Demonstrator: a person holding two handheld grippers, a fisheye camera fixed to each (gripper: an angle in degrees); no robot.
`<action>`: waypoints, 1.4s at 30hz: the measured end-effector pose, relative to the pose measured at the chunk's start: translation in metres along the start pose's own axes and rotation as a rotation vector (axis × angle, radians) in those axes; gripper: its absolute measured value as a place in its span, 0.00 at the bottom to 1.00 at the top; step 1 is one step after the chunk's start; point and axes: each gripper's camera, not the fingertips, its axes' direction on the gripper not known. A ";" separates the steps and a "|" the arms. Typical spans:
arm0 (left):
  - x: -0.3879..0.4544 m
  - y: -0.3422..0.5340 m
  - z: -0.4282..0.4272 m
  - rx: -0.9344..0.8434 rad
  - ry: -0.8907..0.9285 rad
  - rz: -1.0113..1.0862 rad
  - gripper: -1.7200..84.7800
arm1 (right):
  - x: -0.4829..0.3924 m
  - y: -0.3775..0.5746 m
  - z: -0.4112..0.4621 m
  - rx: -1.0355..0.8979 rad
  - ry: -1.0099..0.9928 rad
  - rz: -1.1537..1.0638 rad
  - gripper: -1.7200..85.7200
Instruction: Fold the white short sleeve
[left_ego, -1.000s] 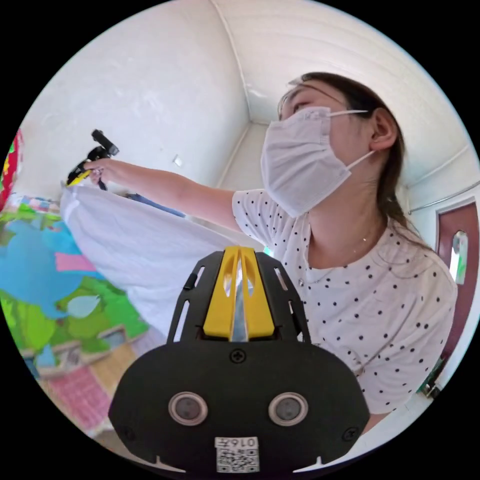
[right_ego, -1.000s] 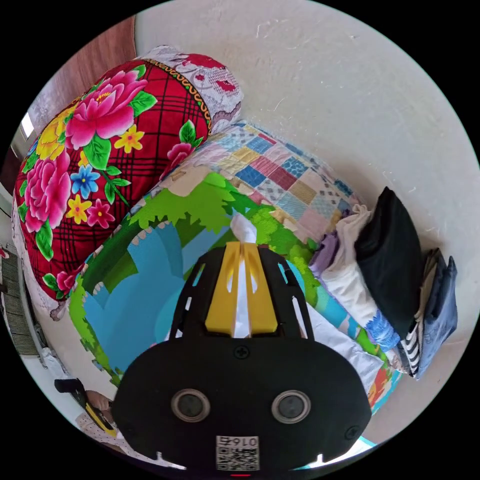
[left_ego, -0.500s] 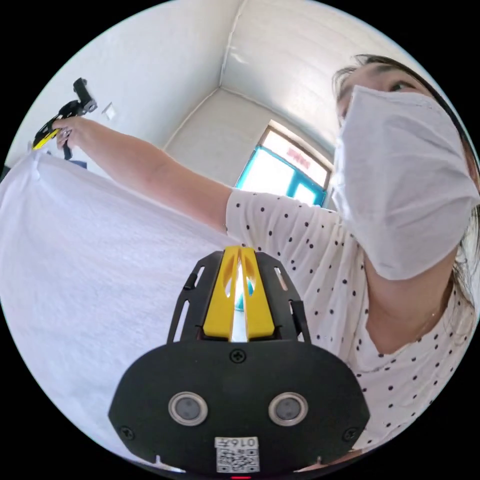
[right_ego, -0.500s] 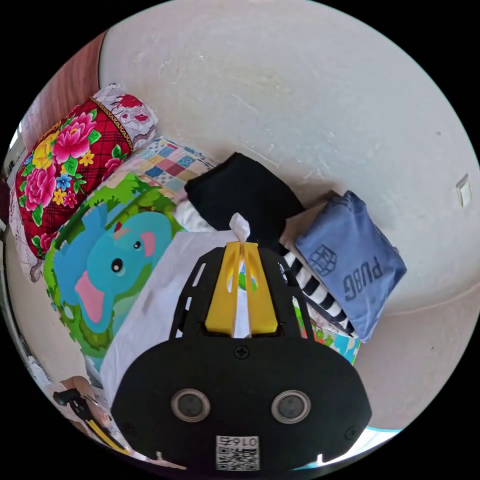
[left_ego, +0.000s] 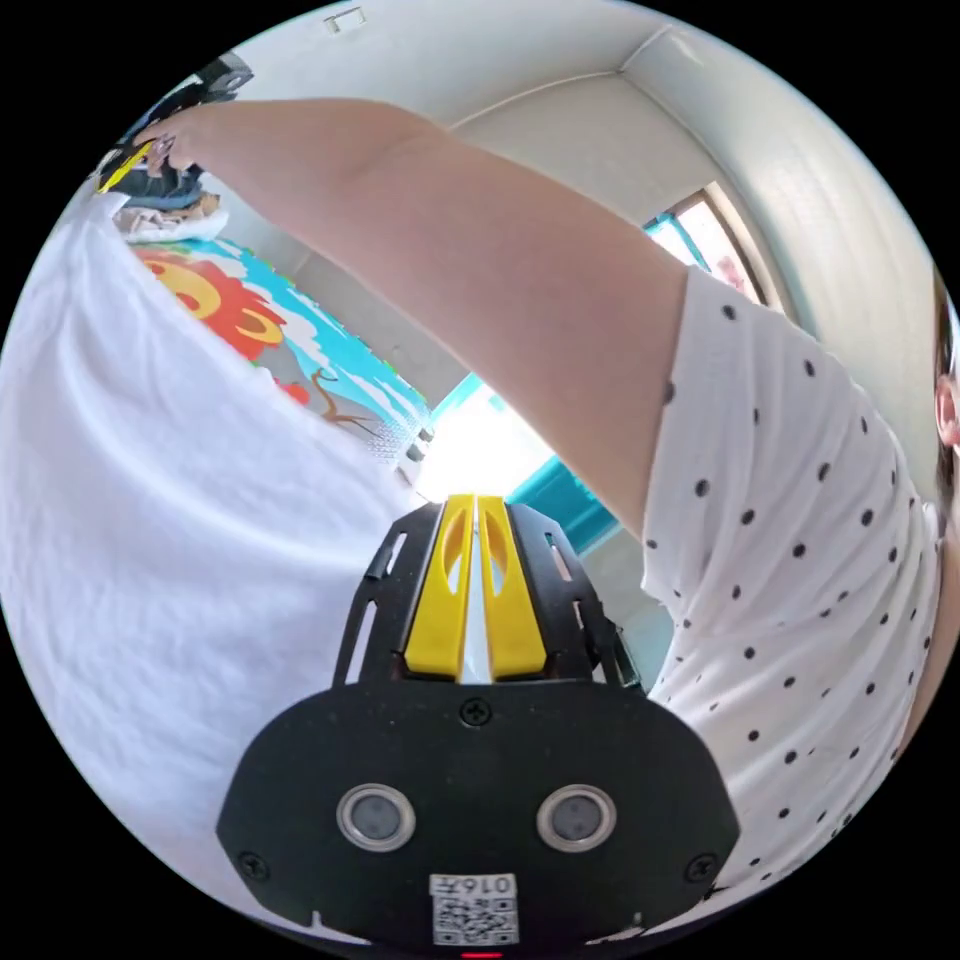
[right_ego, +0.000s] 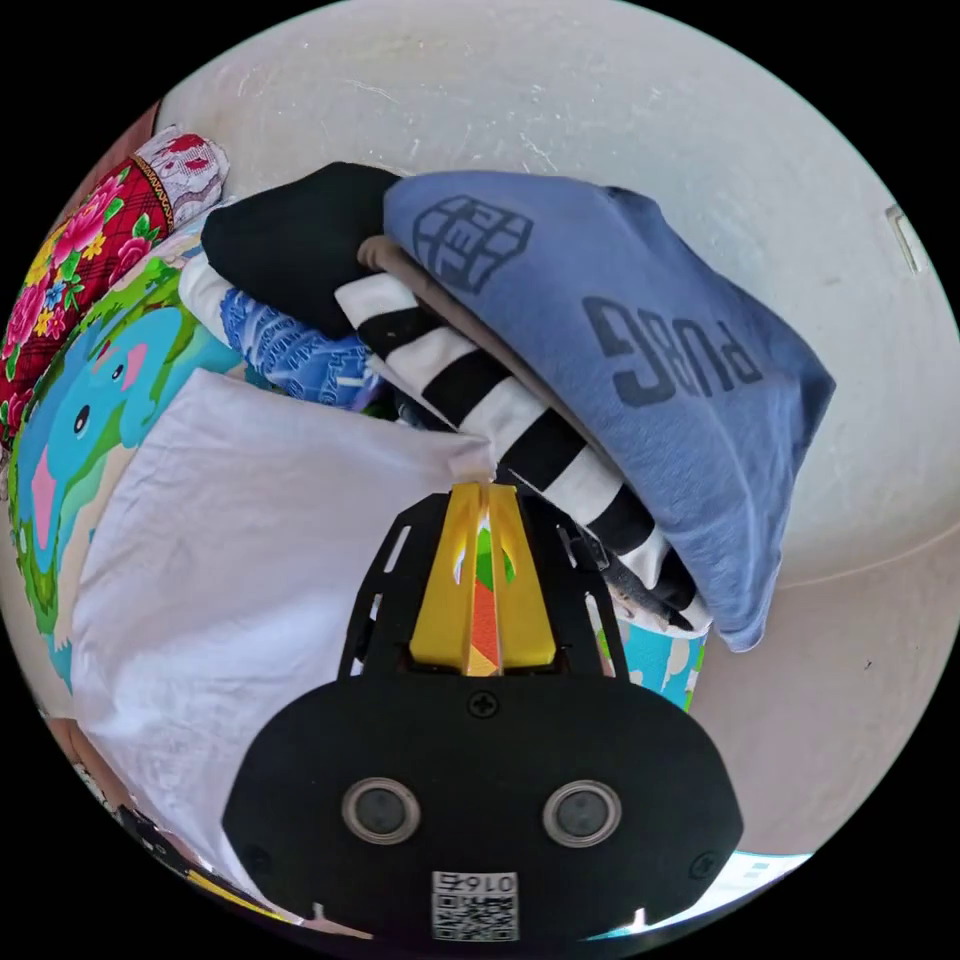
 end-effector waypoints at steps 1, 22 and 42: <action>-0.002 -0.001 0.008 -0.011 0.014 -0.003 0.02 | 0.013 0.014 0.004 -0.038 0.008 0.024 0.04; -0.048 0.151 -0.185 0.316 -0.659 -0.180 0.08 | 0.144 0.666 -0.268 0.356 -0.498 0.165 0.10; -0.039 0.182 -0.162 0.256 -0.735 -0.125 0.10 | 0.250 0.908 -0.324 0.430 -0.720 0.362 0.02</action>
